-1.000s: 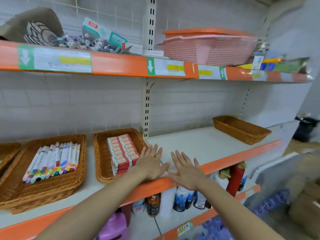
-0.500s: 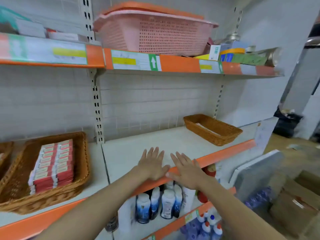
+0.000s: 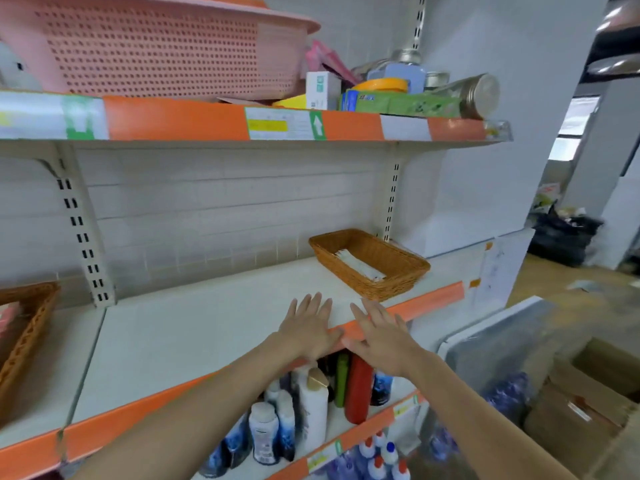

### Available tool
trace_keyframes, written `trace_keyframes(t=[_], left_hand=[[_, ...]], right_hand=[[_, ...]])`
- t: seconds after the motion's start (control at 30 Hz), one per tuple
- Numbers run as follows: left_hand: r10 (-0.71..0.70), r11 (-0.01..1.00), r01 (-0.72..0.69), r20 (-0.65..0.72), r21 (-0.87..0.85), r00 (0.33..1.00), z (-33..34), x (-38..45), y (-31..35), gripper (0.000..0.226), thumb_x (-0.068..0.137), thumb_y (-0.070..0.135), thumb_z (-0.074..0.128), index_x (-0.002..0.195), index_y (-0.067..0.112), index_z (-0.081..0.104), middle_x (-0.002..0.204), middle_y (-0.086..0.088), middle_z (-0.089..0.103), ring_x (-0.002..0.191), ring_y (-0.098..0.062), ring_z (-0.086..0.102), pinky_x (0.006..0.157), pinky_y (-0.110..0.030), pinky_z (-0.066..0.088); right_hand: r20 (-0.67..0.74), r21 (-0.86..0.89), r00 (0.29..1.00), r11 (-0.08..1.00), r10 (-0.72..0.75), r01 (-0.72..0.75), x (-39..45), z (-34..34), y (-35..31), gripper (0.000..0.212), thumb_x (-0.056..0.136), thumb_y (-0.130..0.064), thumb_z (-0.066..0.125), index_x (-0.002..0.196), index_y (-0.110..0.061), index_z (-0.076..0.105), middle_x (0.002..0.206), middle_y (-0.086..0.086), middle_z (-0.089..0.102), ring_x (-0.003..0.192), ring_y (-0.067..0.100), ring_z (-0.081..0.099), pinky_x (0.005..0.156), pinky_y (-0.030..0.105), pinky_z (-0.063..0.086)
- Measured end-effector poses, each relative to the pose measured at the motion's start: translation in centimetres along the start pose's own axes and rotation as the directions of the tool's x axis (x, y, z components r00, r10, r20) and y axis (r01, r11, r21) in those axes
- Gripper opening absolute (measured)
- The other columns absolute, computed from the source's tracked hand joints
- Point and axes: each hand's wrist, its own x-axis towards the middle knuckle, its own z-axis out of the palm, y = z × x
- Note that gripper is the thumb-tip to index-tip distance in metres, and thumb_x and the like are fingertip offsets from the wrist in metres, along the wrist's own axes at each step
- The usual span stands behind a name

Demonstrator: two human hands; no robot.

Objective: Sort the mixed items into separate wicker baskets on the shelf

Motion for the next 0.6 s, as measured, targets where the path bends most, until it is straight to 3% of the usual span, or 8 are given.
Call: trace_keyframes(t=[0.17,0.33,0.5,0.6], left_hand=[[0.019,1.000,-0.020,-0.054,-0.018,0.998,-0.2,5.6,2.1,0.064,0.102,0.048,0.017,0.154,0.015,-0.002,0.161,-0.007,-0.008,0.148,-0.022,-0.009,0.120,-0.042,-0.006],[0.035,0.999,-0.037,-0.202,-0.008,0.979,-1.0,13.0,2.3,0.061,0.099,0.049,0.015,0.142,0.011,0.034,0.146,-0.012,0.032,0.135,-0.030,0.027,0.112,-0.041,0.021],[-0.016,0.998,0.001,-0.239,-0.064,0.971,-3.9,17.9,1.7,0.053,0.102,0.041,0.027,0.142,0.007,0.034,0.143,-0.013,0.031,0.134,-0.033,0.027,0.114,-0.039,0.019],[-0.050,0.998,0.045,-0.195,-0.033,0.979,-4.6,19.8,1.5,0.051,0.101,0.039,0.029,0.137,0.004,0.038,0.137,-0.013,0.035,0.131,-0.032,0.029,0.114,-0.038,0.020]], right_hand=[[-0.048,0.008,0.999,1.000,-0.017,0.018,2.6,-0.7,4.1,0.068,0.102,-0.052,0.025,0.155,-0.022,-0.006,0.160,-0.001,-0.021,0.146,0.015,-0.020,0.117,0.047,-0.006],[-0.113,-0.040,0.993,0.999,-0.019,0.015,7.9,-3.3,8.4,0.063,0.102,-0.050,0.019,0.155,-0.023,-0.002,0.161,-0.001,-0.015,0.147,0.015,-0.017,0.118,0.045,-0.008],[-0.119,-0.029,0.993,0.999,-0.022,0.019,13.8,-5.7,11.7,0.061,0.103,-0.048,0.019,0.155,-0.021,0.001,0.162,0.001,-0.009,0.148,0.017,-0.010,0.119,0.042,-0.003],[-0.076,0.005,0.996,0.999,-0.046,0.047,16.3,-5.7,12.6,0.062,0.103,-0.049,0.020,0.155,-0.021,0.003,0.162,0.002,-0.006,0.149,0.019,-0.006,0.119,0.040,0.001]])
